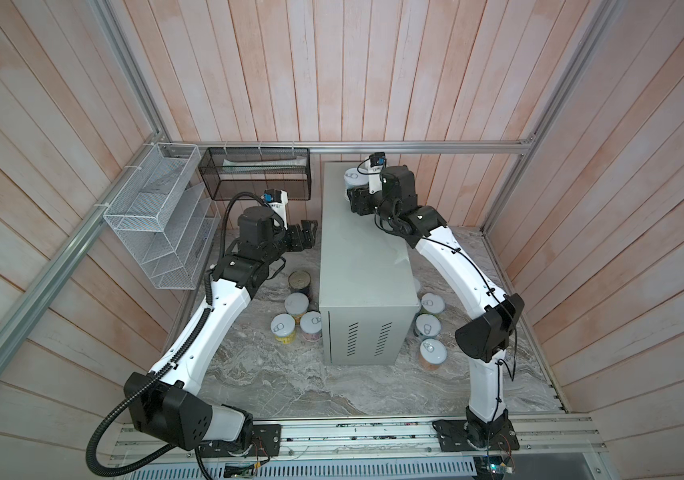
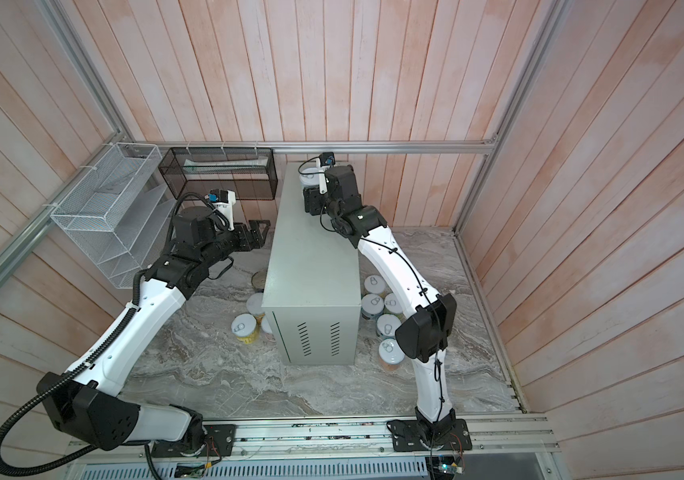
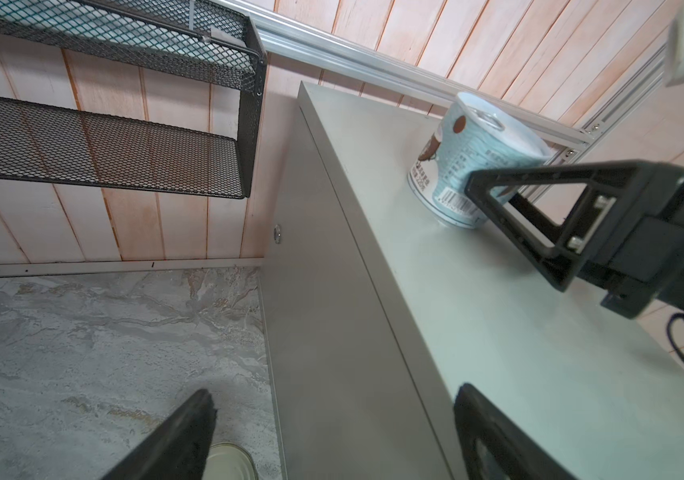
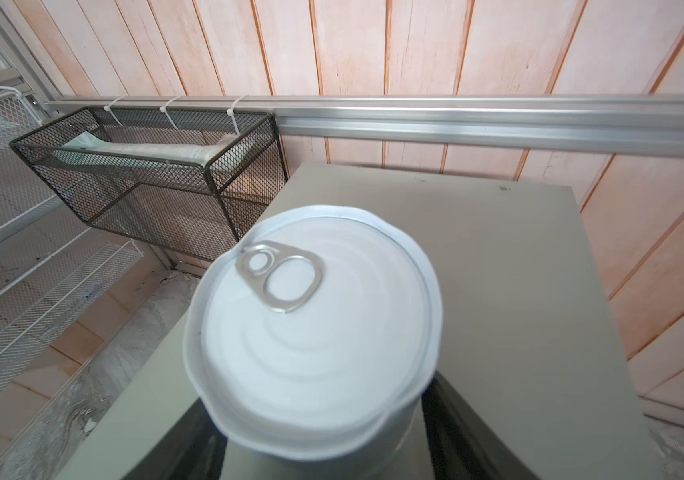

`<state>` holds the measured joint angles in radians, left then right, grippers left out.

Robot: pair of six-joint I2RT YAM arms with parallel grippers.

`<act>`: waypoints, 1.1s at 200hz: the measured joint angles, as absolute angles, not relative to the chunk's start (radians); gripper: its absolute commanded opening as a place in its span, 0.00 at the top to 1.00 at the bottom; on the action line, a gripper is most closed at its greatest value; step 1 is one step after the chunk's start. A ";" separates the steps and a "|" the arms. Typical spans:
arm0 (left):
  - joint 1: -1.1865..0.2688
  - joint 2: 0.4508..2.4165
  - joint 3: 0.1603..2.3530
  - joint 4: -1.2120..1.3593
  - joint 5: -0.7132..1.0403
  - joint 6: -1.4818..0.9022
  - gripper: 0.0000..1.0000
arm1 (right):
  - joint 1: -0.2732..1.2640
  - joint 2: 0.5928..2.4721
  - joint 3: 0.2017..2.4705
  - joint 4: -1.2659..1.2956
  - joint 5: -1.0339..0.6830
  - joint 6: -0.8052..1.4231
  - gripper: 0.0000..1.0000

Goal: Place and organize the canned foods onto the counter

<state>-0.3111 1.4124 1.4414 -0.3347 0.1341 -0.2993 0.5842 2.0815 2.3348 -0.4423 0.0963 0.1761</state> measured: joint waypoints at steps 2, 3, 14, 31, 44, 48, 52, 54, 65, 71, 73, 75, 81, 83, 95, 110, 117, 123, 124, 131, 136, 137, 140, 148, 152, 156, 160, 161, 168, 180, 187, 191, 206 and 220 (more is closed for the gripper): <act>-0.310 1.413 1.441 -0.334 0.135 -0.299 0.08 | 0.583 2.087 2.345 -0.445 0.097 0.178 0.32; -0.310 1.414 1.441 -0.333 0.135 -0.299 0.08 | 0.583 2.092 2.350 -0.446 0.097 0.178 0.32; -0.310 1.416 1.438 -0.326 0.136 -0.299 0.08 | 0.575 2.125 2.401 -0.460 0.099 0.178 0.32; -0.308 1.418 1.433 -0.321 0.139 -0.297 0.08 | 0.561 2.168 2.466 -0.481 0.100 0.179 0.32; -0.305 1.419 1.428 -0.320 0.142 -0.296 0.08 | 0.551 2.188 2.494 -0.490 0.103 0.180 0.32; -0.305 1.420 1.427 -0.320 0.143 -0.296 0.08 | 0.547 2.191 2.499 -0.492 0.104 0.180 0.32; -0.303 1.420 1.426 -0.320 0.145 -0.296 0.08 | 0.543 2.194 2.502 -0.493 0.105 0.181 0.32; -0.303 1.422 1.425 -0.319 0.145 -0.296 0.08 | 0.541 2.195 2.503 -0.493 0.106 0.183 0.32; -0.301 1.425 1.424 -0.319 0.147 -0.296 0.08 | 0.532 2.197 2.505 -0.496 0.107 0.184 0.32; -0.300 1.428 1.423 -0.318 0.149 -0.296 0.08 | 0.526 2.199 2.507 -0.496 0.107 0.187 0.32; -0.299 1.429 1.423 -0.318 0.149 -0.296 0.08 | 0.524 2.199 2.507 -0.496 0.107 0.187 0.32; -0.299 1.430 1.423 -0.318 0.150 -0.296 0.08 | 0.523 2.199 2.507 -0.495 0.107 0.188 0.32; -0.299 1.433 1.423 -0.317 0.150 -0.296 0.08 | 0.517 2.201 2.508 -0.495 0.107 0.191 0.32; -0.299 1.433 1.423 -0.316 0.150 -0.296 0.08 | 0.515 2.201 2.508 -0.495 0.107 0.191 0.32; -0.296 1.439 1.422 -0.316 0.150 -0.296 0.08 | 0.503 2.203 2.509 -0.495 0.105 0.196 0.32; -0.295 1.444 1.422 -0.315 0.150 -0.296 0.08 | 0.488 2.207 2.509 -0.494 0.105 0.206 0.32; -0.295 1.446 1.422 -0.313 0.151 -0.296 0.08 | 0.482 2.209 2.510 -0.493 0.105 0.207 0.32; -0.295 1.447 1.421 -0.313 0.151 -0.296 0.08 | 0.476 2.211 2.512 -0.491 0.105 0.209 0.32; -0.295 1.447 1.421 -0.313 0.151 -0.296 0.08 | 0.476 2.211 2.512 -0.491 0.105 0.210 0.32; -0.295 1.448 1.419 -0.311 0.152 -0.296 0.08 | 0.470 2.212 2.513 -0.490 0.105 0.210 0.32; -0.295 1.449 1.417 -0.307 0.153 -0.296 0.08 | 0.467 2.212 2.513 -0.489 0.105 0.212 0.32; -0.295 1.450 1.417 -0.307 0.153 -0.296 0.08 | 0.466 2.212 2.513 -0.489 0.105 0.212 0.32; -0.295 1.451 1.415 -0.305 0.153 -0.296 0.08 | 0.464 2.212 2.514 -0.489 0.104 0.213 0.32; -0.295 1.454 1.411 -0.299 0.153 -0.296 0.08 | 0.461 2.213 2.517 -0.488 0.103 0.214 0.32; -0.295 1.456 1.409 -0.298 0.153 -0.296 0.08 | 0.459 2.216 2.521 -0.488 0.102 0.214 0.32; -0.295 1.459 1.408 -0.297 0.153 -0.296 0.08 | 0.457 2.219 2.527 -0.487 0.101 0.214 0.32; -0.295 1.460 1.406 -0.297 0.153 -0.296 0.08 | 0.456 2.222 2.533 -0.487 0.098 0.215 0.32; -0.295 1.461 1.406 -0.297 0.153 -0.296 0.08 | 0.456 2.223 2.535 -0.487 0.097 0.215 0.32; -0.294 1.465 1.403 -0.297 0.153 -0.296 0.08 | 0.455 2.228 2.543 -0.487 0.092 0.217 0.32; -0.292 1.470 1.398 -0.297 0.154 -0.296 0.08 | 0.456 2.231 2.550 -0.487 0.084 0.217 0.29; -0.290 1.470 1.394 -0.297 0.154 -0.296 0.08 | 0.459 2.231 2.550 -0.488 0.081 0.217 0.26; -0.289 1.470 1.392 -0.296 0.154 -0.296 0.08 | 0.460 2.231 2.550 -0.488 0.080 0.217 0.24; -0.286 1.470 1.389 -0.294 0.157 -0.296 0.08 | 0.470 2.231 2.550 -0.487 0.081 0.211 0.17; -0.284 1.470 1.389 -0.289 0.159 -0.296 0.08 | 0.482 2.231 2.550 -0.487 0.081 0.204 0.14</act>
